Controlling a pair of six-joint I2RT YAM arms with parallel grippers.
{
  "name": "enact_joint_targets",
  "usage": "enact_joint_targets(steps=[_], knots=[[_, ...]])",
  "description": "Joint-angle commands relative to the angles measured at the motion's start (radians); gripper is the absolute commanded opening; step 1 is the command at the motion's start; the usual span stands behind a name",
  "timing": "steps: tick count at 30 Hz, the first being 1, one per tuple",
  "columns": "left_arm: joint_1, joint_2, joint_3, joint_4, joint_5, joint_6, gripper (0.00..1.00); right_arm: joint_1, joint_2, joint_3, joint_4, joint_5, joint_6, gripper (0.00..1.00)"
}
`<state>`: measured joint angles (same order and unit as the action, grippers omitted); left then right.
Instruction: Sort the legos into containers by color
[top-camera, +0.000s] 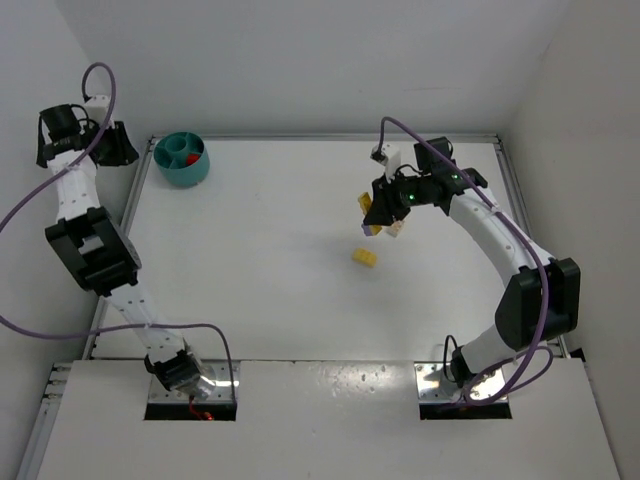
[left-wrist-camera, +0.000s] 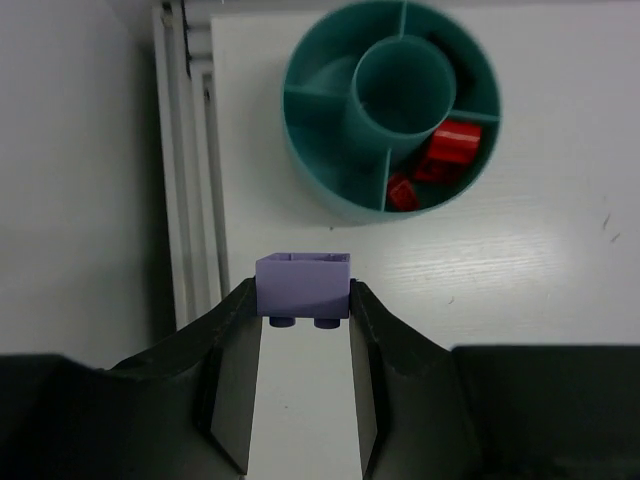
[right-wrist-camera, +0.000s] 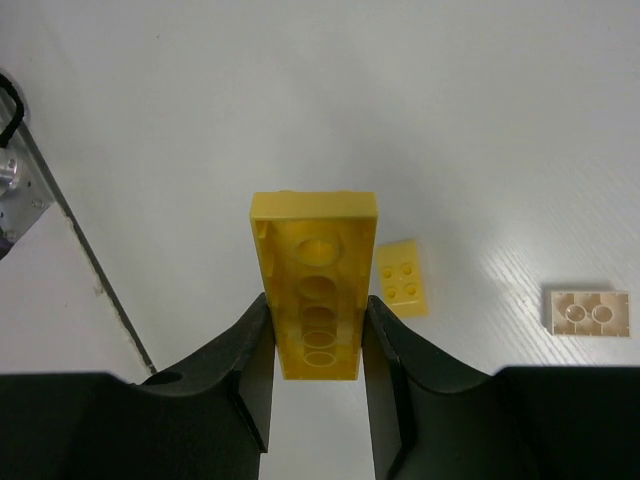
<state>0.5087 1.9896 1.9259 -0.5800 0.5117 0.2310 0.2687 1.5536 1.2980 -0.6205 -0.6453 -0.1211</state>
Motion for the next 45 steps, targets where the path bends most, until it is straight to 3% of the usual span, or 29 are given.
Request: enact_joint_targets(steps=[1, 5, 29, 36, 41, 45], knots=[[0.01, 0.089, 0.102, -0.07, 0.007, -0.019, 0.02, 0.001, -0.035, 0.0, 0.039, 0.01, 0.021, 0.0], [-0.012, 0.161, 0.176, -0.061, 0.021, -0.028, 0.04, 0.001, -0.026, 0.0, 0.039, 0.01, 0.021, 0.0], [-0.09, 0.314, 0.272, 0.035, -0.007, -0.09, 0.21, 0.001, 0.013, 0.009, 0.019, 0.019, 0.012, 0.0], [-0.119, 0.334, 0.291, 0.045, -0.036, -0.09, 0.34, 0.01, 0.031, 0.018, 0.01, 0.029, 0.012, 0.0], [-0.119, 0.334, 0.291, 0.045, -0.074, -0.117, 0.57, 0.01, 0.031, 0.018, 0.01, 0.038, 0.012, 0.0], [-0.119, 0.295, 0.3, 0.054, -0.122, -0.128, 0.67, 0.01, 0.022, 0.018, 0.01, 0.038, 0.012, 0.0]])
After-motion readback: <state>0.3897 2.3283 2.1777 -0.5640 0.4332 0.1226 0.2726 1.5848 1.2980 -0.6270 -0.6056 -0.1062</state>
